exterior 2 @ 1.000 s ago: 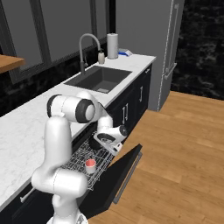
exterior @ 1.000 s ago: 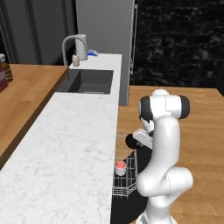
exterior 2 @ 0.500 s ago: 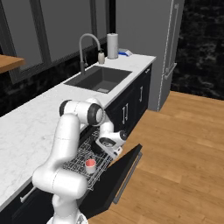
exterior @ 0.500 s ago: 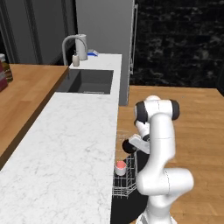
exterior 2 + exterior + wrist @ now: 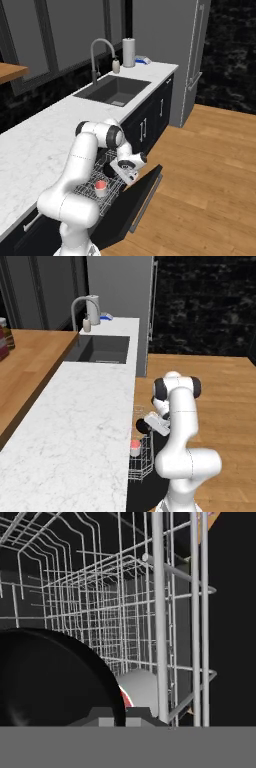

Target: Pick up the cup and bowl from the counter, place them in the dishwasher, and close the dishwasher door.

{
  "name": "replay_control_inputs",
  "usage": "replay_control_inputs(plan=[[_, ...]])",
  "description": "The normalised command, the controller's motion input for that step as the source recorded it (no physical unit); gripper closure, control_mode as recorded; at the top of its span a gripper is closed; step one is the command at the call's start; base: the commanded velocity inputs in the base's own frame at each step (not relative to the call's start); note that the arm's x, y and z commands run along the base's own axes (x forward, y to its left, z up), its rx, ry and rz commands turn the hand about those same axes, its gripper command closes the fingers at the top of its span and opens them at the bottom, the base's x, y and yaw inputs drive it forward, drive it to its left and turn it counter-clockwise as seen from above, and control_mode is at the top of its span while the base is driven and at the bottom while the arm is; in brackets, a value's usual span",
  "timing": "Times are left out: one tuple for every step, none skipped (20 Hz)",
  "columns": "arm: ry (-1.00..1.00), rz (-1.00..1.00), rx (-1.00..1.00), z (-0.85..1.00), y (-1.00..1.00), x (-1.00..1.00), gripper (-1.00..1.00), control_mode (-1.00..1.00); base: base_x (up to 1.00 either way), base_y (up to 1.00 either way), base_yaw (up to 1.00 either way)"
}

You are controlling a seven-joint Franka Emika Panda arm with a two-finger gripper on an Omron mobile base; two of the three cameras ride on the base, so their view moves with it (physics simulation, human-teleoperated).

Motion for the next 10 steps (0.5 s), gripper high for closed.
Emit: replay_control_inputs(plan=[[0.01, 0.0, 0.0, -0.74, 0.04, 0.18, 1.0, -1.0, 0.0, 0.0, 0.0], [0.04, 0.0, 0.0, -0.82, 0.0, 0.04, 1.0, -1.0, 0.0, 0.0, 0.0], [0.05, 0.0, 0.0, -0.87, 0.0, 0.0, -1.0, -1.0, 0.0, 0.0, 0.0], [0.04, -0.02, -0.04, -0.8, 0.02, 0.0, -1.0, -1.0, 0.0, 0.0, 0.0], [0.07, -0.02, -0.02, -0.66, 0.01, 0.0, -1.0, -1.0, 0.0, 0.0, 0.0], [0.03, -0.04, -0.01, -0.4, 0.0, 0.0, -1.0, -1.0, 0.0, 0.0, 0.0], [0.04, -0.05, 0.0, -0.15, 0.21, -0.19, -1.0, -1.0, 0.0, 0.0, 0.0], [0.0, -0.06, -0.03, 0.0, 0.48, -0.21, -1.0, -1.0, 0.0, 0.0, 0.0], [0.0, -0.05, -0.04, 0.0, 0.53, -0.35, -1.0, -1.0, 0.0, 0.0, 0.0], [-0.04, -0.06, -0.05, 0.0, 0.53, -0.44, -1.0, -1.0, 0.0, 0.0, 0.0]])
